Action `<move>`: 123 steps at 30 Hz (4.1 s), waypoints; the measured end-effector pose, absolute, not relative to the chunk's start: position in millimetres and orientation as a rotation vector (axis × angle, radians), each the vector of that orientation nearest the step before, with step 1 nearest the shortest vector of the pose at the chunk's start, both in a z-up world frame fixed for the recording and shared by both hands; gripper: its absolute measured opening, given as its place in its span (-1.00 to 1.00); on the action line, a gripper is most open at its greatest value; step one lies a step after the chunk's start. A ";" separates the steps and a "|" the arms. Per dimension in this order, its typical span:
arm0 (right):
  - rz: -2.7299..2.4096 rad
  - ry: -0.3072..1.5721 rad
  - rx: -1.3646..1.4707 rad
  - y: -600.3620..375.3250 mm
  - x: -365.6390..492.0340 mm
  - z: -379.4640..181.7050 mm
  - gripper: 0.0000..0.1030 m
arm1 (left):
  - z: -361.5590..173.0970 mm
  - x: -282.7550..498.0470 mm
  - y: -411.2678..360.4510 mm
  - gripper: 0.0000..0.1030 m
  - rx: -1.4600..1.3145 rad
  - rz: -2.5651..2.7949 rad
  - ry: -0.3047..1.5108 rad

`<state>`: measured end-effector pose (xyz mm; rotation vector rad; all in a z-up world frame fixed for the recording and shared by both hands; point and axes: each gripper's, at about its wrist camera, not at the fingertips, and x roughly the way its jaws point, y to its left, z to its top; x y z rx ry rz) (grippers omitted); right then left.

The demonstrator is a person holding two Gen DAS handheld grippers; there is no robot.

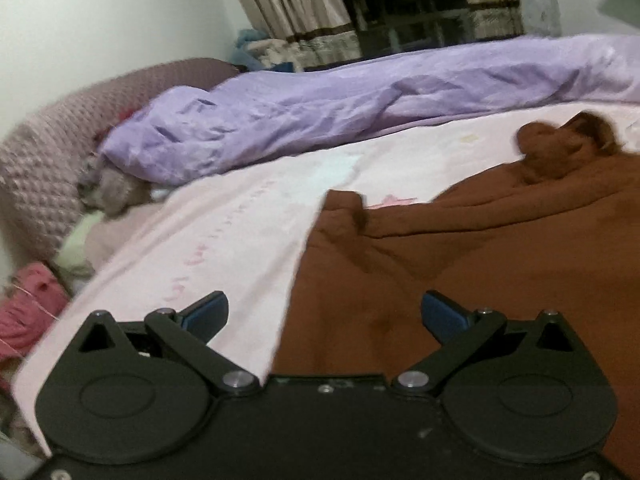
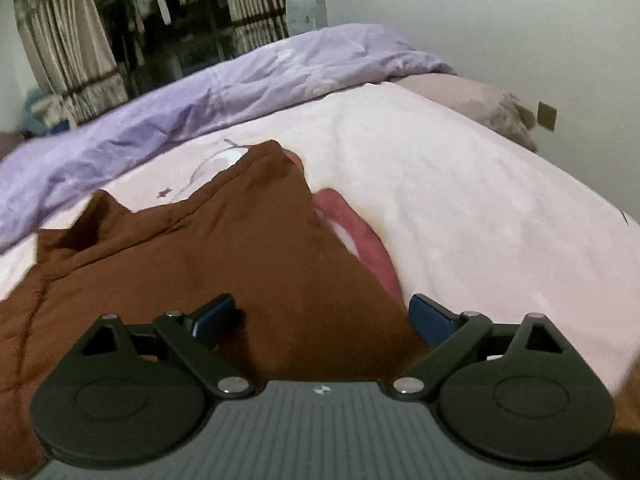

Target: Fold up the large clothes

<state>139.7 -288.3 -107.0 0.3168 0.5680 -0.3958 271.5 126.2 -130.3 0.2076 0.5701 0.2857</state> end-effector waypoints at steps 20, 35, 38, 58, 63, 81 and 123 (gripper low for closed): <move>-0.268 0.474 0.690 -320.9 153.6 -123.7 -0.40 | -122.2 251.8 120.6 1.00 0.279 0.239 0.607; 0.030 0.108 0.303 -78.0 190.4 8.6 -0.53 | -78.3 238.4 180.7 1.00 0.288 0.342 0.619; 0.153 0.089 0.218 -10.7 202.3 15.5 -0.53 | -71.8 227.9 204.3 1.00 0.240 0.375 0.607; 0.260 0.427 -0.004 113.2 194.4 -121.4 -0.54 | -158.7 212.9 235.9 1.00 -0.036 0.319 0.790; 0.281 0.447 0.015 108.1 198.2 -125.1 -0.54 | -164.1 212.4 244.1 1.00 -0.087 0.309 0.798; 0.336 0.395 -0.133 122.6 170.1 -89.0 0.28 | -119.6 167.7 248.6 1.00 -0.140 0.348 0.718; 0.030 0.397 0.021 1.1 191.2 -49.3 -0.15 | -51.0 141.8 202.8 0.70 -0.107 0.286 0.394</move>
